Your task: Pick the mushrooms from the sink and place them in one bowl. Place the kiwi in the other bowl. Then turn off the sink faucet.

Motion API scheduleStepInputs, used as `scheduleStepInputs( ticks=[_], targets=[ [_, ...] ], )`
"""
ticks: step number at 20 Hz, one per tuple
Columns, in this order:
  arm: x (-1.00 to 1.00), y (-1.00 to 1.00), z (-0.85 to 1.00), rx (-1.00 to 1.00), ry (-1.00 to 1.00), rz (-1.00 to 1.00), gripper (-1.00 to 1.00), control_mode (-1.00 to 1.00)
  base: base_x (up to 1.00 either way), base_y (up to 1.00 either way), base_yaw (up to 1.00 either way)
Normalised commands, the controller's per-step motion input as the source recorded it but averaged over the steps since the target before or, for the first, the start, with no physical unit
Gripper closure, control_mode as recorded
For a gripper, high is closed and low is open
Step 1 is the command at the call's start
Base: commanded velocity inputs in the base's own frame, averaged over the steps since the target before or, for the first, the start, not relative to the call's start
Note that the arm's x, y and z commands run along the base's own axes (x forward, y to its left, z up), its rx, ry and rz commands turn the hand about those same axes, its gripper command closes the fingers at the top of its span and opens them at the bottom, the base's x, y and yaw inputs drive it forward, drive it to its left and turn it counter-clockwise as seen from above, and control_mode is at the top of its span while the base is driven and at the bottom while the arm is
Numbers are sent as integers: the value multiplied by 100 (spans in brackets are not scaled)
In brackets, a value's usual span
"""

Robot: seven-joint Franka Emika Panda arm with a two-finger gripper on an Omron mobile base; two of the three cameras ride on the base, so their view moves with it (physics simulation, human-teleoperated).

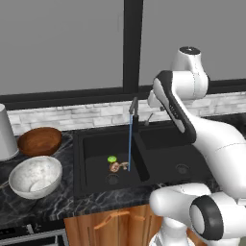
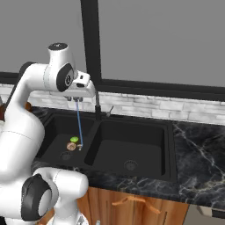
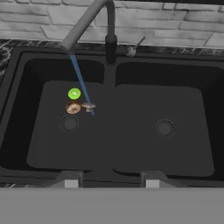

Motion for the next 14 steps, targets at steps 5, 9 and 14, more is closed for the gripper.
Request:
scheduleStepInputs(
  ticks=[5, 9, 14],
  targets=[
    [-43, 18, -7, 0, -2, 3, -100, -100, 0, 0, 0],
    [-48, 58, -35, -4, 0, 2, -100, -100, 0, 0, 0],
    [-22, 53, -51, -8, 4, 0, -100, -100, 0, 0, 0]
  ],
)
